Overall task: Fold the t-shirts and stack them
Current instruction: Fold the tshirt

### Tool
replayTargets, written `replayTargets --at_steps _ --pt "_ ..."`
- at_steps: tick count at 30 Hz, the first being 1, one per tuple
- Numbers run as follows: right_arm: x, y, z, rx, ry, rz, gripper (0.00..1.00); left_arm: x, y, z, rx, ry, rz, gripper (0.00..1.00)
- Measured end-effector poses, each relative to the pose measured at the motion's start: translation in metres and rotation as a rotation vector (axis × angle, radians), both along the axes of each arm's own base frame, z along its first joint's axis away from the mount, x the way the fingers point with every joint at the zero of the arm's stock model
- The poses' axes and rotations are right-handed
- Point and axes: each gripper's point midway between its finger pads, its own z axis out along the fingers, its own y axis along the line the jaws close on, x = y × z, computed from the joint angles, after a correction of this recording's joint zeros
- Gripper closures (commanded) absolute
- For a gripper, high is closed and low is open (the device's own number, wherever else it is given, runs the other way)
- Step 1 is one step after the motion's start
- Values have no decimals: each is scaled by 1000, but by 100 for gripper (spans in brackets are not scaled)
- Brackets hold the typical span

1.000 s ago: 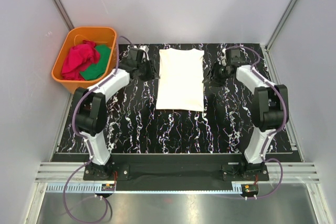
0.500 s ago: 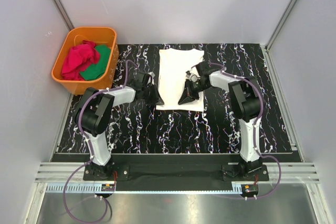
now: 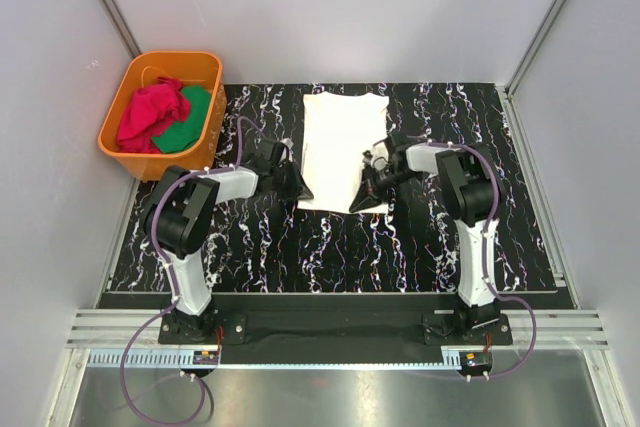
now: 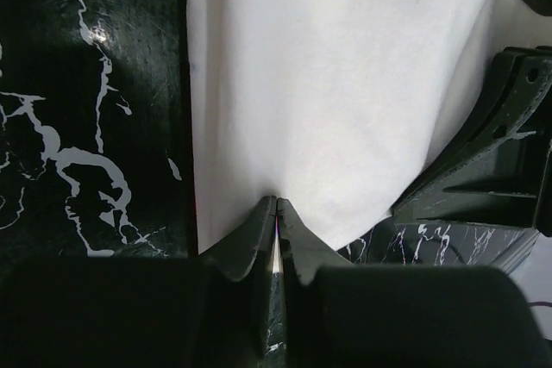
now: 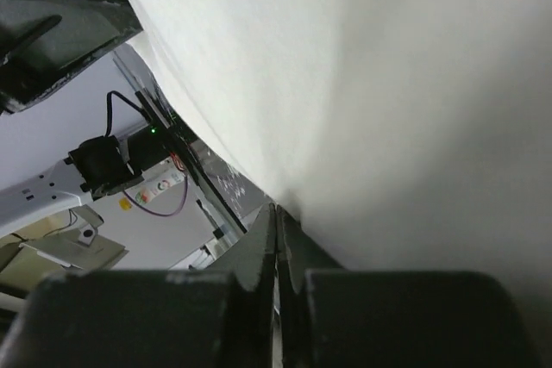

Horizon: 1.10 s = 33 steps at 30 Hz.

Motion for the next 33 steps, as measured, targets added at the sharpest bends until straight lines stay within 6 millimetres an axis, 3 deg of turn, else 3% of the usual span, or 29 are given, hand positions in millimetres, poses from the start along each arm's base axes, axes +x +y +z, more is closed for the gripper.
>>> replayTargets --at_steps 7,11,15,17,19,20,22,24,28,33 --pt "-1 -61 0 9 21 -154 95 1 -1 -1 -26 -3 20 93" --pt "-5 -86 0 -2 34 -233 92 1 -1 -1 -29 -14 23 93" --pt "-24 -104 -1 -86 51 -299 84 -4 0 2 -18 -29 17 76" --pt "-35 -111 1 -130 55 -323 72 -10 2 6 10 -42 6 59" --pt "-38 -116 6 -170 28 -346 68 -20 2 14 43 -57 -13 47" --pt "-38 -118 10 -181 9 -358 57 -27 2 20 60 -68 -25 44" --pt "-37 -118 19 -174 -26 -382 51 -38 2 37 79 -109 -35 31" --pt "-33 -117 25 -161 -51 -399 44 -47 5 54 85 -156 -38 25" --pt "-23 -114 17 -146 -49 -421 42 -42 23 69 114 -207 22 23" --pt "-12 -106 16 -88 -4 -436 43 -36 42 28 171 -102 69 29"
